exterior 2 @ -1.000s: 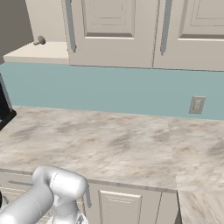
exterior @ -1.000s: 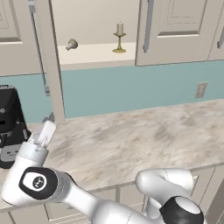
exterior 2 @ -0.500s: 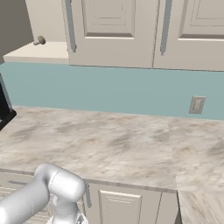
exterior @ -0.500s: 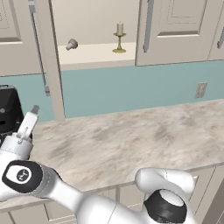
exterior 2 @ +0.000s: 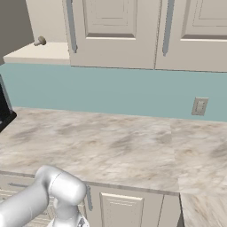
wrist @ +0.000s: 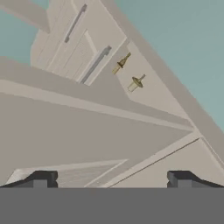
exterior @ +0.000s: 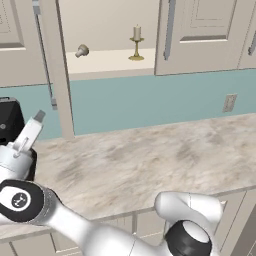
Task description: Pick the candle and candle from the dining table and place them in the open cabinet. Close the cabinet after placing the objects.
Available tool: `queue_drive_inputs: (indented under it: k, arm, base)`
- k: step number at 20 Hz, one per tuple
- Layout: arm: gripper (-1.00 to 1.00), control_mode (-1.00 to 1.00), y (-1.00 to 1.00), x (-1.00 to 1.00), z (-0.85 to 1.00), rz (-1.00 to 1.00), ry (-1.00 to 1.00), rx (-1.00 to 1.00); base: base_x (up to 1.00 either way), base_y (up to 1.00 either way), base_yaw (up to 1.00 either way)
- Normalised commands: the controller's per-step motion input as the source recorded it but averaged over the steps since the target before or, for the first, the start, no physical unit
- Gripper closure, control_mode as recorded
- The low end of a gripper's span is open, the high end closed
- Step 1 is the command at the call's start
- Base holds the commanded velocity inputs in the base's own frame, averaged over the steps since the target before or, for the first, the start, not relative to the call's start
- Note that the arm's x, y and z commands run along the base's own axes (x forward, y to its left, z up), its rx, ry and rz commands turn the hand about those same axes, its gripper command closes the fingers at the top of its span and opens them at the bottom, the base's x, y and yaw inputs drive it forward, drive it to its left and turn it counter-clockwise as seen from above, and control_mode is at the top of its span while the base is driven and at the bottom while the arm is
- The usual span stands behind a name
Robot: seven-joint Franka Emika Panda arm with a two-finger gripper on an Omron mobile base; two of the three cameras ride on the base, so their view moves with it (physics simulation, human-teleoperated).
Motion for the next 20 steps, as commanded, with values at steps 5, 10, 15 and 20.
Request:
queue_drive_inputs:
  k: [5, 10, 15, 20]
  arm:
    - [-1.00, -1.00, -0.39, -0.21, 0.46, 0.00, 0.00, 0.14]
    - [-1.00, -1.00, -0.54, -0.10, 0.00, 0.00, 0.01, 0.23]
    - [-1.00, -1.00, -0.64, -0.01, 0.09, 0.00, 0.00, 0.19]
    - [-1.00, -1.00, -0.65, 0.02, 0.17, 0.04, 0.00, 0.14]
  base:
    - [0.00, 0.00, 0.00]
    - [0.00, 0.00, 0.00]
    - [0.00, 0.00, 0.00]
    - [0.00, 0.00, 0.00]
